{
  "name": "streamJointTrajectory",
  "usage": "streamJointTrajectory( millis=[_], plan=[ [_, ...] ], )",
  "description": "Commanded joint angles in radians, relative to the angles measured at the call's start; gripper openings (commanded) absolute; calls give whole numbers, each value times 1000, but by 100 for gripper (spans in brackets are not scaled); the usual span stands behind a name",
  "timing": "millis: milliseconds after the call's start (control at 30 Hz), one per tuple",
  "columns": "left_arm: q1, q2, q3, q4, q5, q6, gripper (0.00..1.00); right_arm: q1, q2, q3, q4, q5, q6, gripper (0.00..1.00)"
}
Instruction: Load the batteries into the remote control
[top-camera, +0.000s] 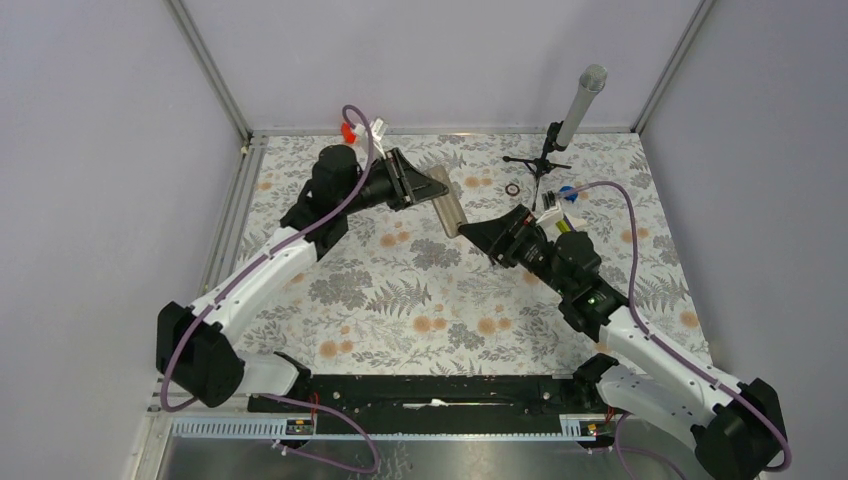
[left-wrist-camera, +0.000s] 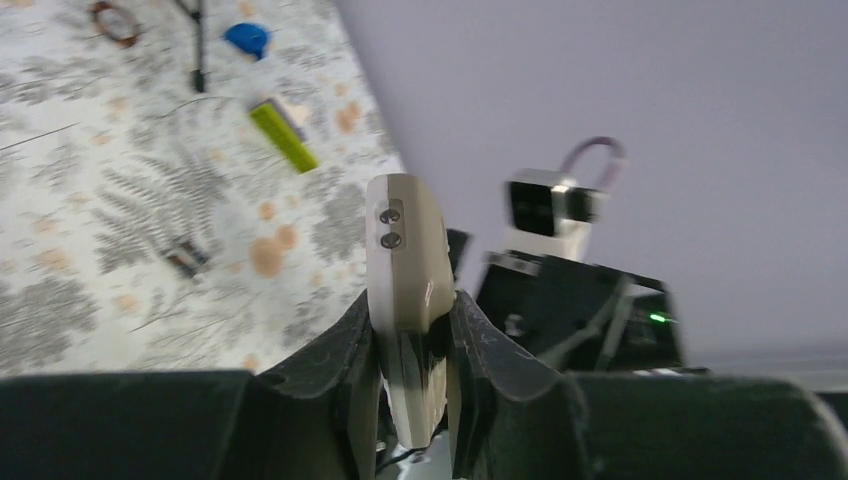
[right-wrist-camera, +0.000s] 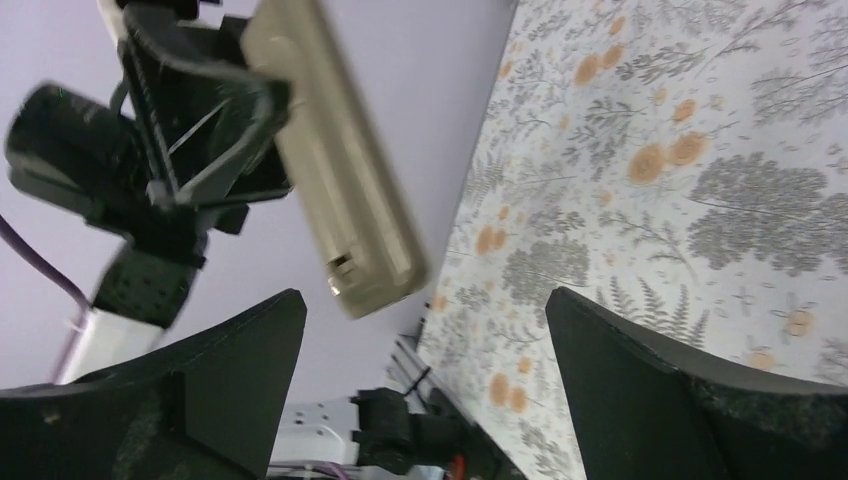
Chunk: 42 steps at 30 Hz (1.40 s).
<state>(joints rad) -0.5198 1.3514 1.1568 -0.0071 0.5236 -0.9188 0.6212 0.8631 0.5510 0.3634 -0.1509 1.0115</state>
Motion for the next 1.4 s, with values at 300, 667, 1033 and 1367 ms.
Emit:
streamJointTrajectory(
  millis=[300,667,1033,1367],
  plan=[
    [6,-96,-155,510,62,-408,0,6,118,61,509,-140,239,80],
    [6,-125,-179,572,88,-435,13,6,151,69,537,-153,205,25],
    [75,-93,-16,196,366,-66,57,6,67,188,91,-277,-167,17],
    [135,-106,-29,132,511,9,51,6,101,231,35,-391,-140,17]
  ],
)
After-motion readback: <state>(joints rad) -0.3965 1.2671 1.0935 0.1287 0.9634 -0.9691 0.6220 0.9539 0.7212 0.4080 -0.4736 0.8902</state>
